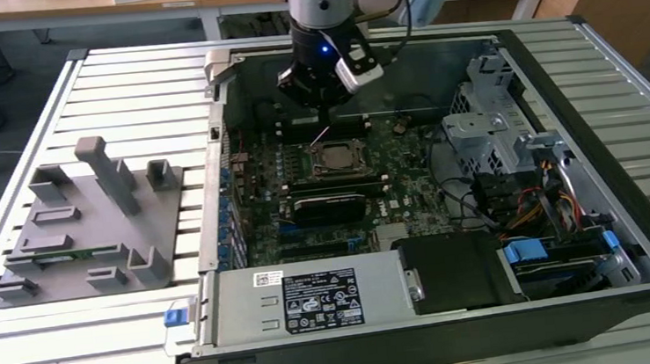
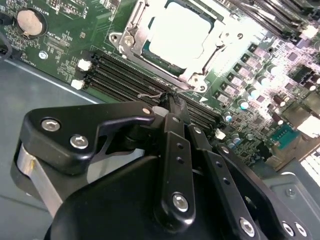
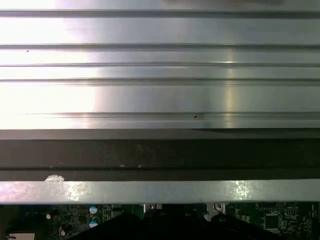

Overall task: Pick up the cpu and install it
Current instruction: 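Install the first cpu locking lever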

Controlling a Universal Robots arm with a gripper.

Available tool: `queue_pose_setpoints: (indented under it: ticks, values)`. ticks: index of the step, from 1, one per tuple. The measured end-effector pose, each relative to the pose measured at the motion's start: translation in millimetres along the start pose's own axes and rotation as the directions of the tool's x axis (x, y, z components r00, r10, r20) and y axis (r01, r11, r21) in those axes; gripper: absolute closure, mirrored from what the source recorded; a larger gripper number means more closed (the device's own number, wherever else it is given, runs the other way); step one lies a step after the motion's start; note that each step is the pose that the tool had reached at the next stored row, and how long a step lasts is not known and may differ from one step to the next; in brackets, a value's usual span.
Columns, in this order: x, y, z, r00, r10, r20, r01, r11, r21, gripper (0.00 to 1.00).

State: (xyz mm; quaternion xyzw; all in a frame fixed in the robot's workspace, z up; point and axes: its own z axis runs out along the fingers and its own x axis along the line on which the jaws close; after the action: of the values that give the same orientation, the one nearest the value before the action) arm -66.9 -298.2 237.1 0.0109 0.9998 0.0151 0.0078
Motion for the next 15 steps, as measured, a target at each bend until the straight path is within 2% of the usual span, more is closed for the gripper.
queue_pose_setpoints:
  ticks: [4,11,15]
  values:
    - [-6.7,1.5,2.1,1.0000,-0.001,-0.0002,0.001,1.0000,-0.0001,0.89]
    - [-11.9,3.0,8.0,1.0000,0.000,-0.0003,0.000,1.0000,-0.0001,0.89]
    - [-17.8,3.2,11.1,1.0000,-0.001,-0.0003,0.001,1.0000,-0.0001,0.89]
